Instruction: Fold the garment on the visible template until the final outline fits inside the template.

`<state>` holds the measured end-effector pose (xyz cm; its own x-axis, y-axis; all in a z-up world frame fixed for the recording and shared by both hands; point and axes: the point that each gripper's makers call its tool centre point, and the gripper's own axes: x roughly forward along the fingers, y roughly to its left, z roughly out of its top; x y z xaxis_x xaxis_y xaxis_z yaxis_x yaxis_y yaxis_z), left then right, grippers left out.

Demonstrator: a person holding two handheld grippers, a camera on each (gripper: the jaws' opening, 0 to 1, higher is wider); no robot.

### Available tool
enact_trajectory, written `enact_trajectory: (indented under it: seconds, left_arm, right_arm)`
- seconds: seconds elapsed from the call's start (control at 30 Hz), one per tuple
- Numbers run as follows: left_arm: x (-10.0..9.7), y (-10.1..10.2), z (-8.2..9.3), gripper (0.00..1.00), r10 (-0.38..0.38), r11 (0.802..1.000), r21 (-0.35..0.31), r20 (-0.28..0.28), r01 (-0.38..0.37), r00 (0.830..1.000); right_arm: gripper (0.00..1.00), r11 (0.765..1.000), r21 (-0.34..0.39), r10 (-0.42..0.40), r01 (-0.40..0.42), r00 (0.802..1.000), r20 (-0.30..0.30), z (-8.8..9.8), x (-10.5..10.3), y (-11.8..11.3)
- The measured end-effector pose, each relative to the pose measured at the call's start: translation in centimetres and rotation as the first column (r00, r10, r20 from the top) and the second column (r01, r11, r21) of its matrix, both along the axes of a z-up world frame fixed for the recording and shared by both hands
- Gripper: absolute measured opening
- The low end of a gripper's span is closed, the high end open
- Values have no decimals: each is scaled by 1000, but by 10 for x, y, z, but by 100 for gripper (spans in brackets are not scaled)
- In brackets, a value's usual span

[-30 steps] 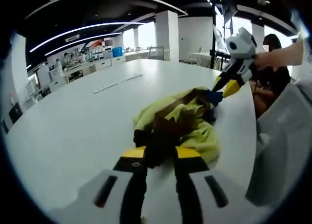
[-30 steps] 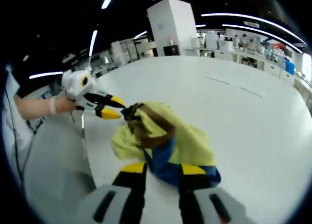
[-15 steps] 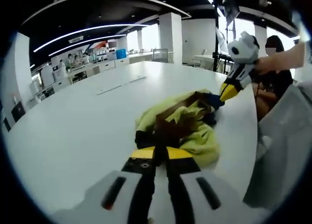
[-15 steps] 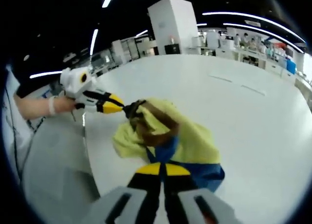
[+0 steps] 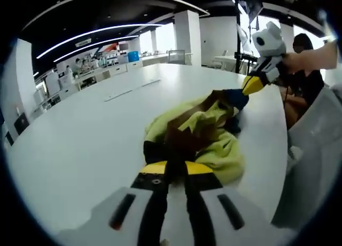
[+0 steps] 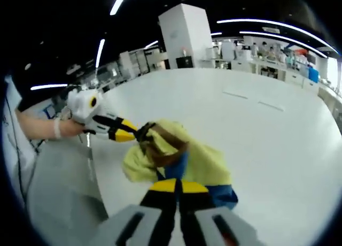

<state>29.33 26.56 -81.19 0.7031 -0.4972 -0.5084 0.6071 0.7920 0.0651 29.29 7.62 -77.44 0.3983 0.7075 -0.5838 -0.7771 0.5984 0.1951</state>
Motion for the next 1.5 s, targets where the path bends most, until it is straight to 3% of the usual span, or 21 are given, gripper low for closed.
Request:
enact_trajectory:
  seconds: [0.13,0.23,0.33,0.67,0.83,1.1,1.23,1.5]
  left_arm:
    - [1,2,-4,8,7,1000,12,-18,-7,1000]
    - [-1,0,-2,11,20,1000,2,-18,-20,1000]
    - [0,-1,-3,10,22,1000,-3,-19,-22,1000]
    - [2,-2,-5,2,31,1000,-1,-24,-31,999]
    - [3,0,2,0,42,999,-30,-23,-42,999]
    - [10,10,53,0,76,982,-176,2,-74,997]
    - [9,5,82,0,69,978,-199,22,-63,997]
    - [16,9,132,0,64,972,-232,59,-49,996]
  right_arm:
    - [0,997,60,-52,51,998,25,18,10,-4]
    - [0,982,155,-115,111,993,16,37,19,-5]
    - [0,971,202,-133,126,991,18,50,24,-5]
    - [0,967,221,-143,127,988,59,65,31,-5]
    - [0,963,229,-159,139,985,68,71,34,-10]
    - [0,945,273,-208,177,974,90,92,44,-22]
    - [0,948,271,-205,166,971,121,102,44,-22]
    - [0,927,338,-226,162,961,160,136,48,-24]
